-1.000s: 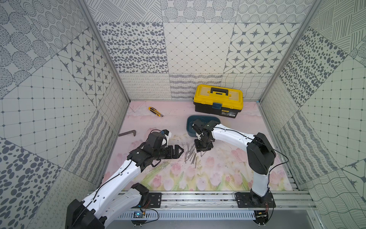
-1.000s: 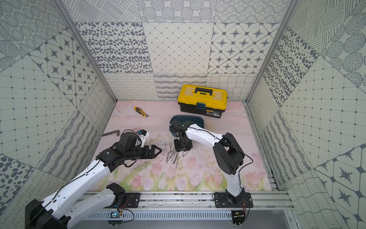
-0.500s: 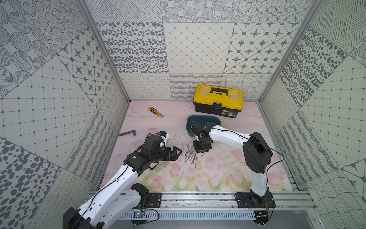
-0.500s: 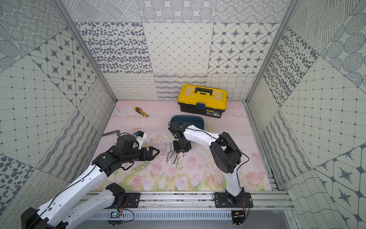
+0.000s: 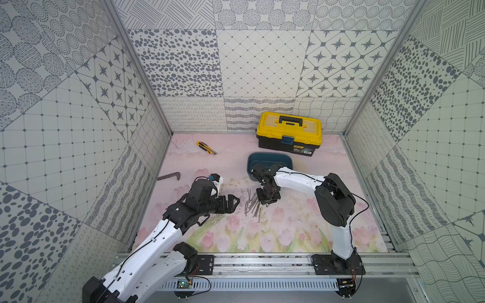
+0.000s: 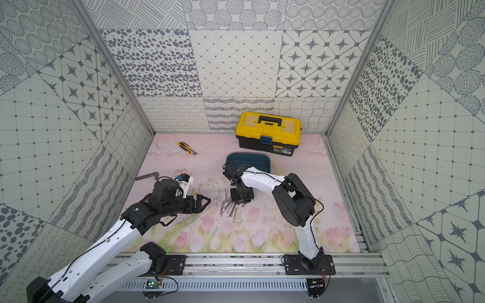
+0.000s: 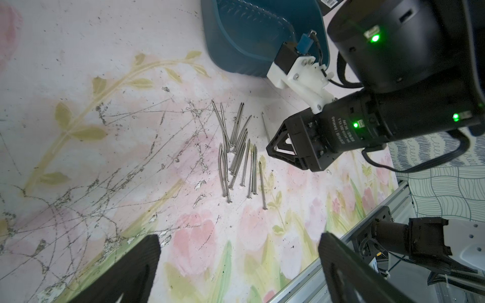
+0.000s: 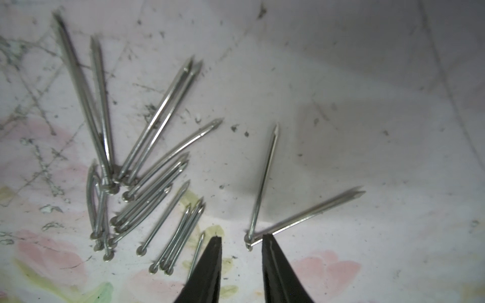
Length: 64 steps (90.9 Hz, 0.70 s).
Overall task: Put the nails on the desktop into the storage box
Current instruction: Pick up the nail from the center of the board.
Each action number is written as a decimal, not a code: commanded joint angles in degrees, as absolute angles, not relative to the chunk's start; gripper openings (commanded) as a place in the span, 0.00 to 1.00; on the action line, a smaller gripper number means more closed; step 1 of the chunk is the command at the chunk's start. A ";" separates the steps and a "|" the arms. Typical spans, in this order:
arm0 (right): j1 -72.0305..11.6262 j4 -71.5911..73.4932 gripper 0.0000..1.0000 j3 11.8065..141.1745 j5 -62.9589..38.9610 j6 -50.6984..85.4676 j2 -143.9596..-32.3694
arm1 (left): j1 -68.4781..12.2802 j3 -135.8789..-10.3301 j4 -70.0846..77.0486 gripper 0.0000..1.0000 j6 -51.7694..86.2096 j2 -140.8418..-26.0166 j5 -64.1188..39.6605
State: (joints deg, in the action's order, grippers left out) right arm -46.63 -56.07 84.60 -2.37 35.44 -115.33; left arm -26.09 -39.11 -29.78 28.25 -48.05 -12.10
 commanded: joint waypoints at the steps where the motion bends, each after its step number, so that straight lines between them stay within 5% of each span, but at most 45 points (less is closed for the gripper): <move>1: -46.72 -55.37 0.32 84.26 -0.40 35.27 -116.67 | -26.02 -38.09 -27.59 0.99 25.99 -49.08 -16.32; 21: -46.05 -54.35 0.30 84.13 0.02 34.28 -117.55 | -26.02 -38.11 -24.17 0.99 26.34 -53.10 -22.94; 64: -45.73 -51.52 0.14 81.67 0.02 34.79 -119.21 | -26.05 -39.55 -28.47 1.00 24.27 -51.38 -18.90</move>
State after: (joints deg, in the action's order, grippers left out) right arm -45.93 -54.50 83.96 -0.51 34.30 -117.14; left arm -26.09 -38.72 -26.87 26.63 -52.27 -19.38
